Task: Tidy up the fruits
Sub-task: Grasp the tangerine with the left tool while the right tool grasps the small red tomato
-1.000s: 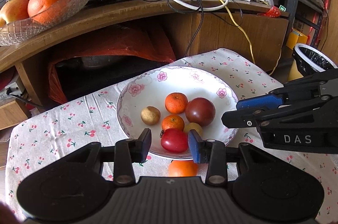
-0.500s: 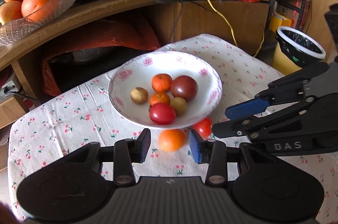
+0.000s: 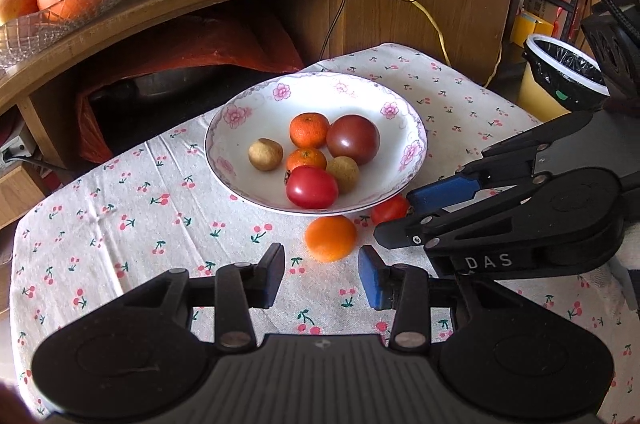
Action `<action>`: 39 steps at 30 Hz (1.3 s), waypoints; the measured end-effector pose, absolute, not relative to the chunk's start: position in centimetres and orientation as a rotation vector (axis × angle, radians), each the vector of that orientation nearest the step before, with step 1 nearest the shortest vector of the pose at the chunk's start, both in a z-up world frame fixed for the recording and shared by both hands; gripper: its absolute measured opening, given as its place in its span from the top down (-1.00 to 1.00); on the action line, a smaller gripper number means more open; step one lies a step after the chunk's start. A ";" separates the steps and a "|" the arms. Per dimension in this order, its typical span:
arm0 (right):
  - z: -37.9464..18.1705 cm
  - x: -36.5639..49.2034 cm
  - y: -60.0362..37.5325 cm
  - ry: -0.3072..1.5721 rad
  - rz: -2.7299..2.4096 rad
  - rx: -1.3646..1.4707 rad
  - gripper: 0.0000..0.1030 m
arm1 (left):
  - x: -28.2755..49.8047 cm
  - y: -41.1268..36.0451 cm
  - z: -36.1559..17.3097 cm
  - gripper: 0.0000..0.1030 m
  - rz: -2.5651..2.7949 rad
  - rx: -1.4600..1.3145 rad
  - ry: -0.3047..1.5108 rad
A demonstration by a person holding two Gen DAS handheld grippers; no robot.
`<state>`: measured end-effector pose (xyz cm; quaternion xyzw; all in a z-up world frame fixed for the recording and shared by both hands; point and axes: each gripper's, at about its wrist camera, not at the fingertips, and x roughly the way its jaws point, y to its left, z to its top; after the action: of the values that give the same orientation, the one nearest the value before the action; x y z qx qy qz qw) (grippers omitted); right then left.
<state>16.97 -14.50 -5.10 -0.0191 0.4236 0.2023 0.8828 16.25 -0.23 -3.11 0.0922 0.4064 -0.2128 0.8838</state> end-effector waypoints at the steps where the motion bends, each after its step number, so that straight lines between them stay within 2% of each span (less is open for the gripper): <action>1: -5.2 17.0 -14.5 0.884 0.420 -0.042 0.38 | 16.3 -0.2 -3.1 0.07 -0.443 0.191 0.847; 13: -5.4 17.2 -14.4 0.897 0.417 -0.054 0.39 | 16.5 -0.3 -3.5 0.06 -0.441 0.194 0.852; 19: -5.3 17.2 -14.3 0.901 0.415 -0.059 0.54 | 16.9 -0.5 -3.8 0.06 -0.438 0.196 0.859; 39: -4.9 16.4 -16.7 0.926 0.375 -0.046 0.55 | 18.3 -2.2 -5.4 -0.02 -0.433 0.192 0.863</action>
<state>16.41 -16.66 -4.93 -0.0223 0.4439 0.1800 0.8775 18.27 -2.22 -5.42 0.0923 0.4144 -0.2080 0.8812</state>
